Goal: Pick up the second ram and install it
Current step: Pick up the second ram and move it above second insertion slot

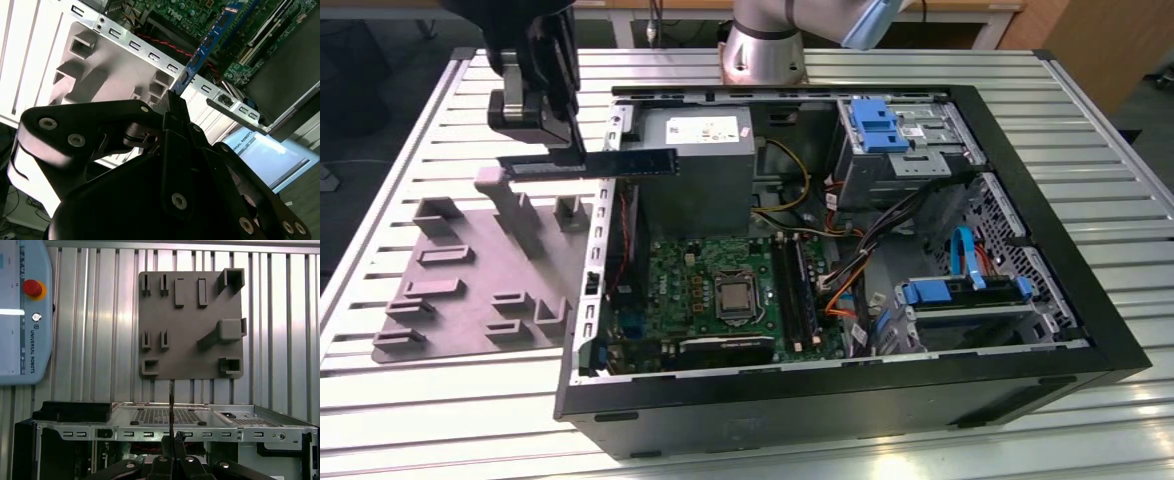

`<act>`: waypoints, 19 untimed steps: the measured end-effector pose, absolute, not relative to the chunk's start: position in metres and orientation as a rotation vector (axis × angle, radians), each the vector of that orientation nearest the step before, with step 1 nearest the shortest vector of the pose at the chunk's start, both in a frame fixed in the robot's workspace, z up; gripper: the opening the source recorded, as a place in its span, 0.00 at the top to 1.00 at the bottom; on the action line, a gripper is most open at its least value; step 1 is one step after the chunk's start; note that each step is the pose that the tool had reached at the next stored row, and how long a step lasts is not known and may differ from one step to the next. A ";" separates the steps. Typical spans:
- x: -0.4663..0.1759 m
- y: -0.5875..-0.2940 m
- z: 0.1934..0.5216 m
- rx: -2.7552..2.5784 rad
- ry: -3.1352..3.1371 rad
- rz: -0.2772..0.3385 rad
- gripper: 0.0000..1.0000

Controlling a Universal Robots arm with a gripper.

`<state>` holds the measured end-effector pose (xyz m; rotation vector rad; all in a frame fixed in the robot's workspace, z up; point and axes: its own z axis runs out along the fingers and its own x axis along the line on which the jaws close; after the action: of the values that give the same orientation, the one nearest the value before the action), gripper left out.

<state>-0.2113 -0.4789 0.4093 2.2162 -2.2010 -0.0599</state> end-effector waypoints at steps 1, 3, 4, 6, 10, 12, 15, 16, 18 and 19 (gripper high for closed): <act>-0.211 -0.479 0.409 2.216 -2.201 -0.060 0.88; -0.209 -0.479 0.409 2.216 -2.201 -0.060 0.88; -0.208 -0.479 0.409 2.216 -2.201 -0.060 0.88; -0.206 -0.479 0.409 2.216 -2.201 -0.060 0.88; -0.203 -0.479 0.409 2.216 -2.201 -0.060 0.88; -0.202 -0.479 0.409 2.216 -2.201 -0.060 0.88; -0.200 -0.479 0.409 2.216 -2.201 -0.060 0.88; -0.199 -0.479 0.409 2.216 -2.201 -0.060 0.88; -0.197 -0.479 0.409 2.216 -2.201 -0.060 0.88; -0.196 -0.479 0.409 2.216 -2.201 -0.060 0.88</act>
<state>-0.1960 -0.4789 0.4093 2.2161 -2.2009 -0.0598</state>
